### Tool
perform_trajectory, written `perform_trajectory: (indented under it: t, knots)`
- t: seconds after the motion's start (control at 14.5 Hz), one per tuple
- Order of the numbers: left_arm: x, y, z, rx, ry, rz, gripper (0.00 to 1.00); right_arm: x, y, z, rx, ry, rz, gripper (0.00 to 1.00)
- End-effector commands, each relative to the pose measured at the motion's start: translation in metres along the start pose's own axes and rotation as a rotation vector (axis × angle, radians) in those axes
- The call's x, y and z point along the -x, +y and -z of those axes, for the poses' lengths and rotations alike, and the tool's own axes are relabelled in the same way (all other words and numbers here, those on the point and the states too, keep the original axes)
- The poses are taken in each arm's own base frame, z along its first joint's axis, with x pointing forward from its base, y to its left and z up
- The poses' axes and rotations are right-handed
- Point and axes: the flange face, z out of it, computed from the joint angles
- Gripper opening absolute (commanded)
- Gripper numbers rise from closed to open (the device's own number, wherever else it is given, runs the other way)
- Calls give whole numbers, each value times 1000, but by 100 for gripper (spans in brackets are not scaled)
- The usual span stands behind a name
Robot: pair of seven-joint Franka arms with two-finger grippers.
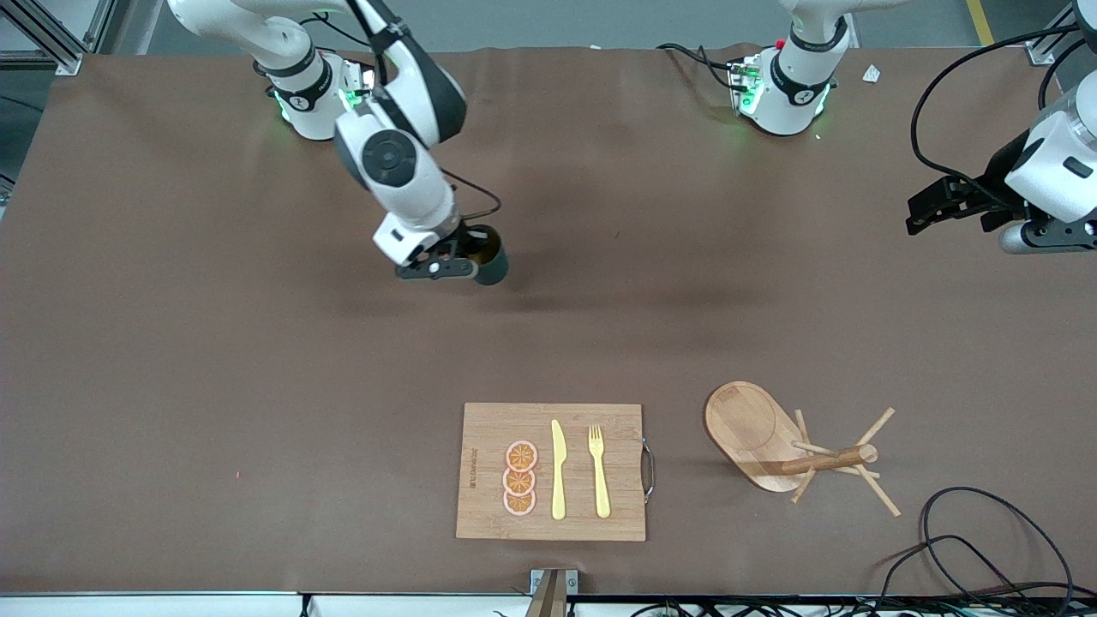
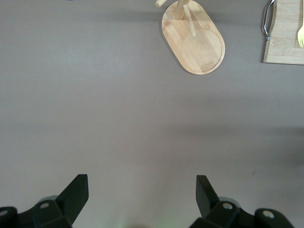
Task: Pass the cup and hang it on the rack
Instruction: 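Carry the teal mug with the right gripper toward the table middle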
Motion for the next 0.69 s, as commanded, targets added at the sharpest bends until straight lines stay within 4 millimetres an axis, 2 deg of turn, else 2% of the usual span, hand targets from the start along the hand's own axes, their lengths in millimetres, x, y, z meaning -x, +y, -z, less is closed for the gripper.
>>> perform_trajectory:
  t: [0.0,0.21,0.35,0.48,0.55,0.62]
  knots:
    - [3,-3,4,-17,14,9,100,-4,-44,-29,-13,-14,-84,0]
    - [3,-3,4,-17,14,11,100,0,-86,-59,-1,-21,-114,0]
    - [3,-1,3,-18,11,8,100,-1,-97,-71,12,-13,-112,0]
    - [3,2,2,-18,8,6,100,2,-100,-83,29,-19,-112,2]
    - [2,3,3,-17,10,14,100,2,-99,-87,35,-22,-111,7]
    - [1,5,2,-17,10,24,100,2,-99,-89,38,-22,-109,20]
